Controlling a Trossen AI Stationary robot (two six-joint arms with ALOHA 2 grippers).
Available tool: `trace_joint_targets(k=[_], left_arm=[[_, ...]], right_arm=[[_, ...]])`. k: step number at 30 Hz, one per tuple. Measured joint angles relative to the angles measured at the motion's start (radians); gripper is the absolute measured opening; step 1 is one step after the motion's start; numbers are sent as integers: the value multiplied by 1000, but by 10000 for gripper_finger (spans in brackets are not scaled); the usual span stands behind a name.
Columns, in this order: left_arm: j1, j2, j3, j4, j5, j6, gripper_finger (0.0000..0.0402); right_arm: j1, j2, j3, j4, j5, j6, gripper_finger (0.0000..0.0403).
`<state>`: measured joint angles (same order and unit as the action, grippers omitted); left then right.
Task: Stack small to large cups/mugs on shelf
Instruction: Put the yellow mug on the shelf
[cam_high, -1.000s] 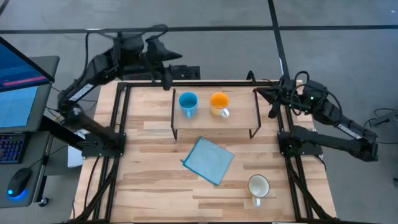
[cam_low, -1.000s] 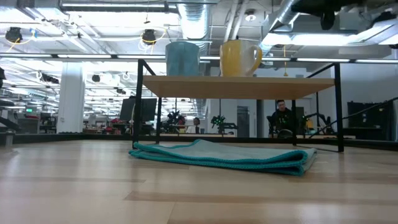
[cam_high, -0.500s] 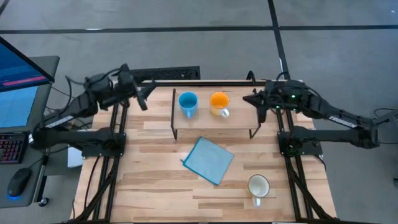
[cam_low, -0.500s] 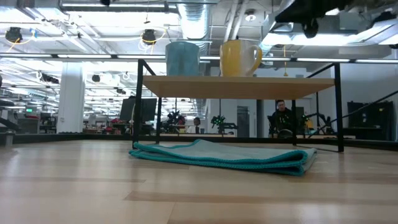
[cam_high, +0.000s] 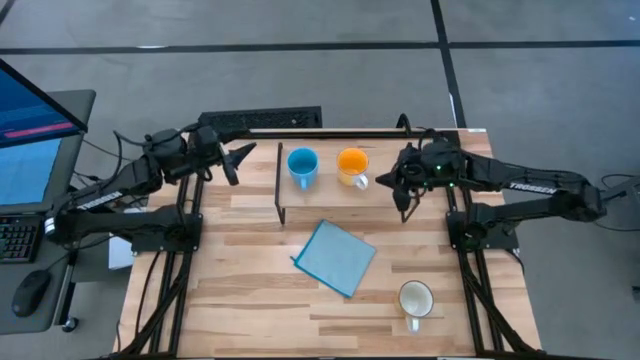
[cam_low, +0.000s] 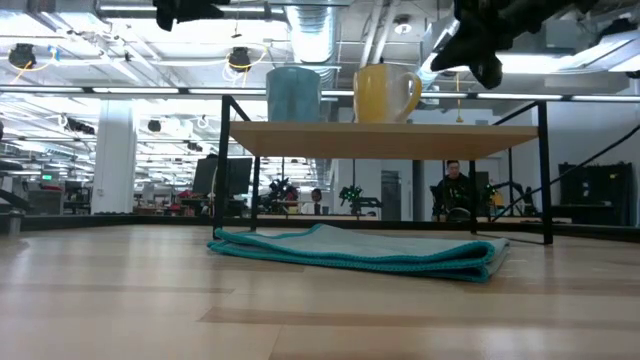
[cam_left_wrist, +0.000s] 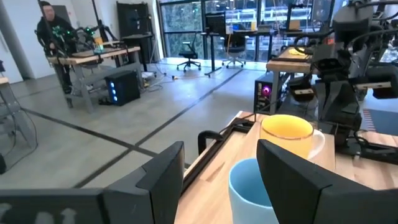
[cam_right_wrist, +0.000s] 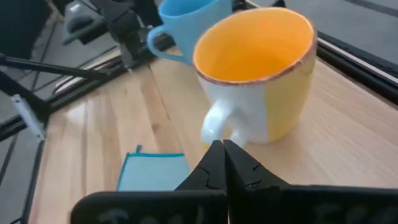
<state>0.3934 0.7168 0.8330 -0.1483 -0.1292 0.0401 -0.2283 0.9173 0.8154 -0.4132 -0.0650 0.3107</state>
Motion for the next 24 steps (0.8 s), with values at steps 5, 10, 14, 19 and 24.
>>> trace_joint_targets(k=[5, 10, 14, 19, 24], left_arm=[[0, 23, 0, 35, 0, 6, 195], [0, 41, 0, 32, -8, 7, 195], [0, 49, 0, 27, -9, 8, 195], [0, 49, 0, 25, -9, 8, 195], [0, 49, 0, 25, -10, 10, 195]], right_arm=[[13, 15, 0, -27, 49, 28, 5], [17, 62, 0, -23, 74, 41, 5], [19, 101, 0, -14, 73, 40, 5], [19, 120, 0, 6, 60, 49, 5], [20, 118, 0, 57, 35, 74, 5]])
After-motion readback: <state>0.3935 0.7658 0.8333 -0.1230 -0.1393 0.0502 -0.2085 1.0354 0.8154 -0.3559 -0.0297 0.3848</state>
